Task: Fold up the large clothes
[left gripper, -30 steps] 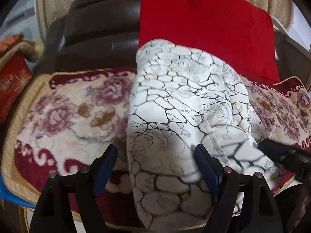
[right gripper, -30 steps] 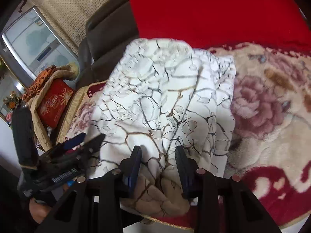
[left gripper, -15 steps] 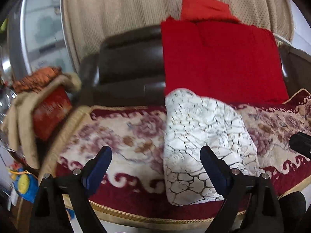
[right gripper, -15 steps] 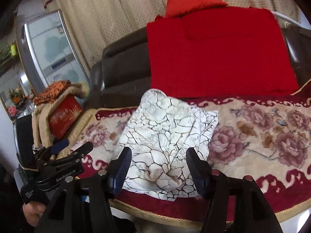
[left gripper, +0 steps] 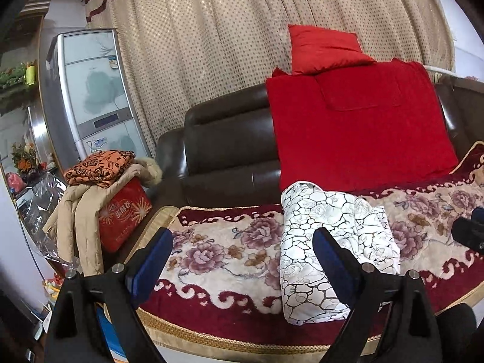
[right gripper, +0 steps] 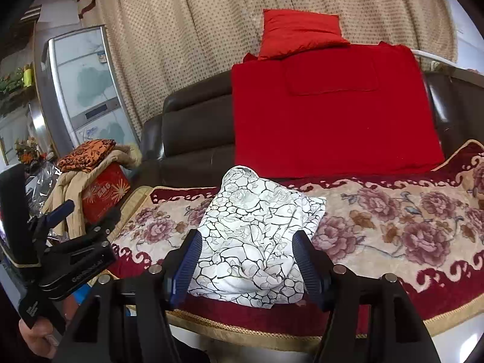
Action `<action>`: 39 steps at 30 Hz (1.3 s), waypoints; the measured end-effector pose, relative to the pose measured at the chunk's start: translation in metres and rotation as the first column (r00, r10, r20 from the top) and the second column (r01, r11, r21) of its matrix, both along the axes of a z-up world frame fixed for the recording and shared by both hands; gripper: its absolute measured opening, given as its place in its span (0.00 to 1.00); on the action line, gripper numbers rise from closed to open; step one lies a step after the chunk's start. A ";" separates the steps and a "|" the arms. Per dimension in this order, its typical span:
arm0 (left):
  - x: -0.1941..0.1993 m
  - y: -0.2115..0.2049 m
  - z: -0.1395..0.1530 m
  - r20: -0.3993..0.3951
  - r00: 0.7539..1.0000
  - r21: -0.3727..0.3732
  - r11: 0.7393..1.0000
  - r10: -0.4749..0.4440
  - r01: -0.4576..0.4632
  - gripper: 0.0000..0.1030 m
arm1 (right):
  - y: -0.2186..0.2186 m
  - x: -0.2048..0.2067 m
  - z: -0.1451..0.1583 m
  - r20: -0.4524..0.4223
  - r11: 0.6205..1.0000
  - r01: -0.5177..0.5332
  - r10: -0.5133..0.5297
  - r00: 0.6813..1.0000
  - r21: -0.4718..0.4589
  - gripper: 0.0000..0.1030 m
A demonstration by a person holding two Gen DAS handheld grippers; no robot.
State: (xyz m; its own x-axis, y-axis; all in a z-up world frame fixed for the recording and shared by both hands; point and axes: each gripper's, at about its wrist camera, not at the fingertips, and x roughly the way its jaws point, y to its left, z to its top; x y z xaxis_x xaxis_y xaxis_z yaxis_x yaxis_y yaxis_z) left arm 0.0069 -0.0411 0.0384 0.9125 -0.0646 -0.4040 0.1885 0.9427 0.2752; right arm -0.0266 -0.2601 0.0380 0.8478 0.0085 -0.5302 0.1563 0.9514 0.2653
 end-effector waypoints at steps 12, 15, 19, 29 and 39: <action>-0.021 0.019 0.026 0.002 0.998 -0.068 0.996 0.056 -0.056 0.91 | 0.011 -0.028 0.017 0.022 1.000 -0.007 0.007 1.000 -0.008 0.67; -0.029 0.023 0.032 0.013 0.998 -0.081 0.995 0.059 -0.058 0.91 | 0.016 -0.033 0.022 0.032 1.000 -0.009 0.009 0.999 0.002 0.67; -0.038 0.028 0.040 0.031 0.998 -0.093 0.994 0.062 -0.059 0.91 | 0.022 -0.039 0.026 0.030 1.000 -0.003 0.003 1.000 0.012 0.67; -0.057 0.042 0.059 0.070 0.995 -0.124 0.991 0.067 -0.058 0.91 | 0.034 -0.052 0.040 0.043 1.000 0.020 -0.020 0.999 0.006 0.67; -0.065 0.049 0.074 0.092 0.994 -0.152 0.987 0.067 -0.053 0.91 | 0.039 -0.056 0.054 0.054 0.999 0.030 -0.029 0.998 -0.013 0.67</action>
State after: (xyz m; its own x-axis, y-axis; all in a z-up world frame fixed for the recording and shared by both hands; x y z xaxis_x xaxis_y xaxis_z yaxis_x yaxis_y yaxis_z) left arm -0.0585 0.0081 0.1120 0.9507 -0.0613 -0.3041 0.1097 0.9834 0.1446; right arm -0.0826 -0.2210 0.0916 0.8749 -0.0238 -0.4838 0.1702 0.9502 0.2610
